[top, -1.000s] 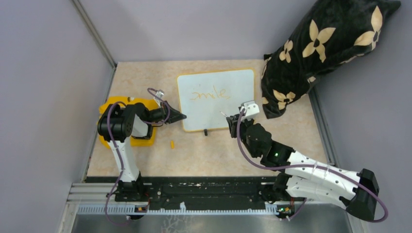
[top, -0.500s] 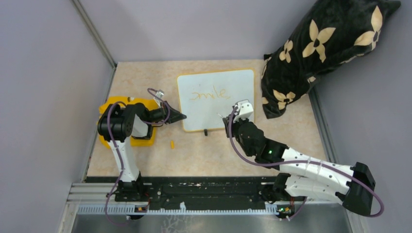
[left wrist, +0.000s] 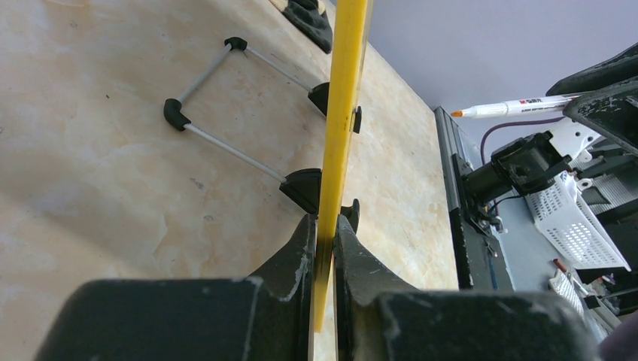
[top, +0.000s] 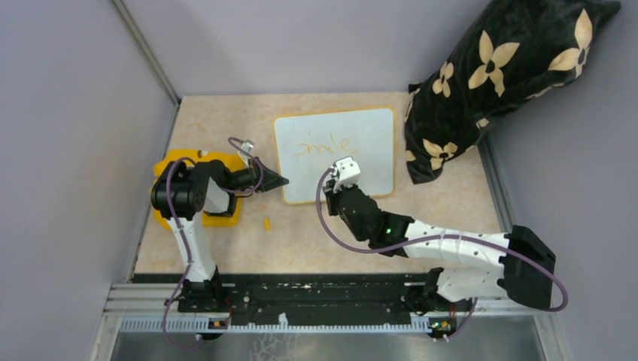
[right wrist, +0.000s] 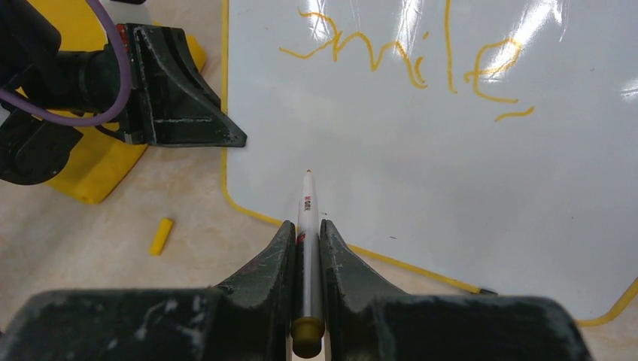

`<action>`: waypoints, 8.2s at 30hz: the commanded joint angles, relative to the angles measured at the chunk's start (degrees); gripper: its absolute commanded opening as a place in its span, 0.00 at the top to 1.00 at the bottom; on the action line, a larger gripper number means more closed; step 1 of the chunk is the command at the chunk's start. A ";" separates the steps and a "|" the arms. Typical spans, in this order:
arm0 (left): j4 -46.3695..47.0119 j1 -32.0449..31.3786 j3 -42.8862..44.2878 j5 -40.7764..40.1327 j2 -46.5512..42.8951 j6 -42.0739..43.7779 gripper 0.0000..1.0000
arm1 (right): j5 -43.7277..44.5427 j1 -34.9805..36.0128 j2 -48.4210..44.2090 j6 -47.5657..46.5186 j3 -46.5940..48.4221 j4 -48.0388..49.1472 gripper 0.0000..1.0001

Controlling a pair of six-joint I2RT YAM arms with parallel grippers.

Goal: Write a sentence on the whiteboard

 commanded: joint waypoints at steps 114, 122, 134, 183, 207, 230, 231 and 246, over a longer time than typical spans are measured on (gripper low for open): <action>5.12 -0.69 -0.72 -4.99 -0.90 5.94 1.00 | -1.80 2.21 5.71 -3.35 1.91 13.20 1.00; 4.94 -0.65 -0.73 -4.98 -0.90 6.01 1.00 | 1.81 2.58 10.63 -3.27 4.77 12.57 1.00; 4.93 -0.67 -0.65 -4.89 -0.90 5.92 1.00 | 7.79 1.80 17.39 -3.17 9.75 11.18 1.00; 4.59 -0.67 -0.30 -4.68 -0.64 5.47 1.00 | 4.52 -1.14 20.61 1.61 8.99 3.91 1.00; 4.68 -0.68 -0.28 -4.71 -0.64 5.38 1.00 | 1.02 -1.34 18.16 3.49 5.18 5.59 1.00; 4.83 -0.69 -0.28 -4.72 -0.56 5.21 1.00 | 2.35 -1.16 5.68 -2.13 -2.47 19.39 1.00; 4.85 -0.69 -0.32 -4.72 -0.56 5.24 1.00 | 2.84 -1.16 5.37 -3.05 -3.24 21.33 1.00; 4.77 -0.68 -0.28 -4.60 -0.55 5.28 1.00 | 4.91 -1.13 11.77 -7.88 -3.10 31.09 1.00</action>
